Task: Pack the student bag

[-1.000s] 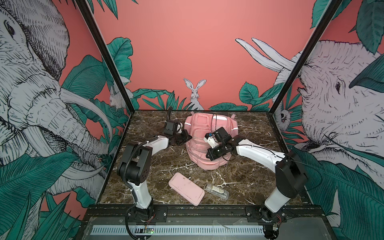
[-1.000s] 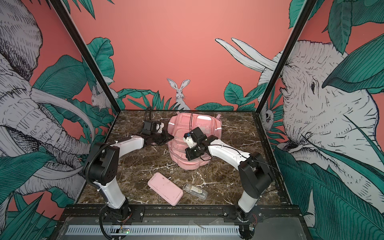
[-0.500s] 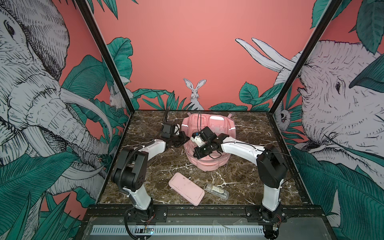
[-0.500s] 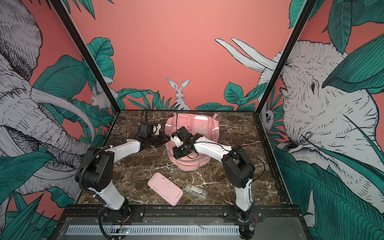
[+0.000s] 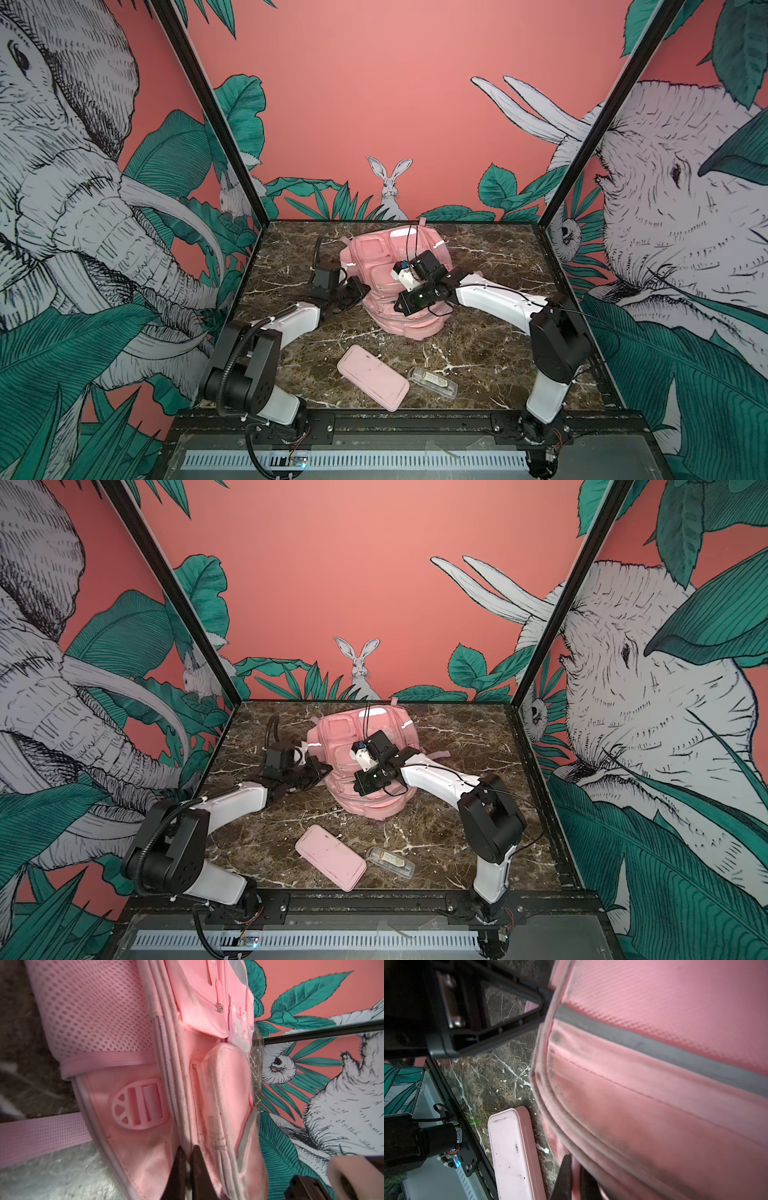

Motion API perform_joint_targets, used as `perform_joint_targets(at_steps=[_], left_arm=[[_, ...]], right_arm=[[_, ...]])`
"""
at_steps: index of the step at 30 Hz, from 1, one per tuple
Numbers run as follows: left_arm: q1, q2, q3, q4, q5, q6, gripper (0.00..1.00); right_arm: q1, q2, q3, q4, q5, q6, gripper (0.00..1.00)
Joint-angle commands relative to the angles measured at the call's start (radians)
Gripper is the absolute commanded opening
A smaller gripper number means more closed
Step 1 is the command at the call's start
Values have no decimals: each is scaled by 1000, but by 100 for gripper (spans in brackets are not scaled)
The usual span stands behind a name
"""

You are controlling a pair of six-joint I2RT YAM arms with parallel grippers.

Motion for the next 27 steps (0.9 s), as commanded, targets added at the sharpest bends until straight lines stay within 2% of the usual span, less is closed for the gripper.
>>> perform_joint_targets(at_steps=[1, 5, 12, 17, 27], left_arm=[[-8, -70, -71, 52, -104, -65, 0], [-88, -55, -39, 26, -136, -53, 4], [-208, 102, 71, 106, -124, -92, 10], [-232, 162, 125, 143, -121, -119, 10], [-252, 185, 215, 133, -110, -118, 11]], right_arm=[[-63, -39, -9, 10, 90, -24, 0], [-80, -39, -10, -9, 99, -49, 0], [-81, -34, -9, -52, 116, -74, 0], [-80, -44, -43, -50, 92, -59, 0], [-17, -22, -59, -1, 64, -4, 0]])
